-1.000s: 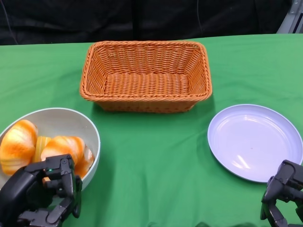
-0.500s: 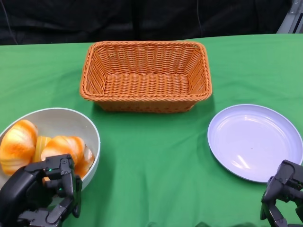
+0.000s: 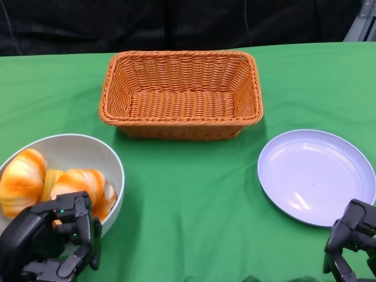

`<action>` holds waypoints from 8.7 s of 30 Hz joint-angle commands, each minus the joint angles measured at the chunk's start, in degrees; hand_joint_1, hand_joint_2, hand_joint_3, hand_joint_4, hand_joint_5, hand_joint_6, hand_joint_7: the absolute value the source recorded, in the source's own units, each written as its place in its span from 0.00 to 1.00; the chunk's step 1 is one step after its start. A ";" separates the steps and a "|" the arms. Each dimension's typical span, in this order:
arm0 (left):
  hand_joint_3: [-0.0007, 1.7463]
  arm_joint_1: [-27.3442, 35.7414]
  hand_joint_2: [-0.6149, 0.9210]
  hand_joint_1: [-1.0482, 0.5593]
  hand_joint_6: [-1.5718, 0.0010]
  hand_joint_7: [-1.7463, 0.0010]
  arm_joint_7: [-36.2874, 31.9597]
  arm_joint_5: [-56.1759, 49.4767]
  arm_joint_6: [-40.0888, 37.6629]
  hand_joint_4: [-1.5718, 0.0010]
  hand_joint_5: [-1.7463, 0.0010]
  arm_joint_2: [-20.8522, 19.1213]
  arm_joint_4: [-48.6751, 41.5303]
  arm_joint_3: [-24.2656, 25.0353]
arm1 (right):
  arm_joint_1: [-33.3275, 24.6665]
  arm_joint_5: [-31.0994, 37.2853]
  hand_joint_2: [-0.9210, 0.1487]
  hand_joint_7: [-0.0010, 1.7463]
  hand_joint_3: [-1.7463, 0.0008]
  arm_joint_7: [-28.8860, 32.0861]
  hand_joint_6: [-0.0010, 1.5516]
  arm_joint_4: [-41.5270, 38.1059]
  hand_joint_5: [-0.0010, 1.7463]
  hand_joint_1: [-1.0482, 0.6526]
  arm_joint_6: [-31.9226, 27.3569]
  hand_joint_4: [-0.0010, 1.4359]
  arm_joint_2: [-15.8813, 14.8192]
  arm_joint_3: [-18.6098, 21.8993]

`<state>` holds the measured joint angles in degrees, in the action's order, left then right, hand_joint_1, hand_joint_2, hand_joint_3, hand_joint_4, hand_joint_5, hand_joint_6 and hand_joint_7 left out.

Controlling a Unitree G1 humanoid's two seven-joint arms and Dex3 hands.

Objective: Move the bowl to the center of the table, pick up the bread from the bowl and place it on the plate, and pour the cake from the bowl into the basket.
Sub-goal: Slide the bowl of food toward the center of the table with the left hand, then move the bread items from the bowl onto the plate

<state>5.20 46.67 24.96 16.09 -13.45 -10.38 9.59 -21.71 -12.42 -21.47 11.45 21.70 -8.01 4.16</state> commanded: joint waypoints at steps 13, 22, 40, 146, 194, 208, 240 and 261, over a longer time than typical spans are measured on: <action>0.79 -2.89 0.74 0.69 0.51 0.25 -7.70 4.42 1.89 0.49 0.09 -1.29 5.14 9.25 | 0.48 0.34 0.46 0.85 0.26 1.03 0.41 0.64 0.99 0.62 -0.45 0.47 0.38 -0.53; 0.17 -7.36 0.97 0.50 0.45 0.76 -11.67 1.91 7.61 0.56 0.38 -2.33 -1.36 14.41 | 0.70 1.06 0.47 0.84 0.27 1.35 0.42 0.28 0.98 0.62 0.34 0.49 0.61 -0.66; 0.17 -19.21 1.00 0.33 0.69 1.00 -32.32 -15.92 18.57 0.72 0.90 -8.28 -28.39 15.29 | 1.07 0.75 0.47 0.82 0.25 1.41 0.43 -0.45 0.97 0.63 0.30 0.50 0.45 -0.94; 0.41 -17.38 1.00 0.19 1.00 1.00 -26.08 2.95 -78.48 1.00 1.00 -0.47 8.26 3.63 | 1.27 1.63 0.46 0.83 0.29 1.94 0.43 -0.84 0.98 0.61 2.16 0.50 0.30 -1.38; 0.34 -15.70 1.00 0.22 0.97 0.99 -30.99 0.69 -71.65 0.98 0.99 -2.03 16.10 4.19 | 0.73 1.70 0.46 0.83 0.29 2.47 0.44 -0.32 0.97 0.61 1.86 0.51 0.54 -1.92; 0.11 -3.76 1.00 0.47 0.56 0.91 -37.41 -16.56 -21.74 0.56 0.86 3.23 13.61 0.20 | 0.66 1.04 0.47 0.82 0.29 2.06 0.43 -0.90 0.97 0.61 2.31 0.51 0.11 -1.14; 0.60 -7.13 0.80 0.69 0.51 0.24 -23.78 -9.18 11.42 0.55 0.08 4.11 -7.10 3.14 | 5.69 20.21 0.01 0.10 1.00 0.81 0.40 11.16 0.30 0.38 -0.63 0.37 -7.85 -3.06; 0.59 -8.33 0.81 0.67 0.51 0.26 -22.20 -8.36 13.74 0.53 0.10 3.58 -10.87 3.12 | 23.63 38.79 0.01 0.00 0.99 1.68 0.37 9.20 0.12 0.24 -8.04 0.37 -9.54 -14.52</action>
<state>-2.78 23.95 16.34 28.90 -8.98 -20.72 12.36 0.95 25.13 -20.21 21.32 14.33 -16.52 -9.83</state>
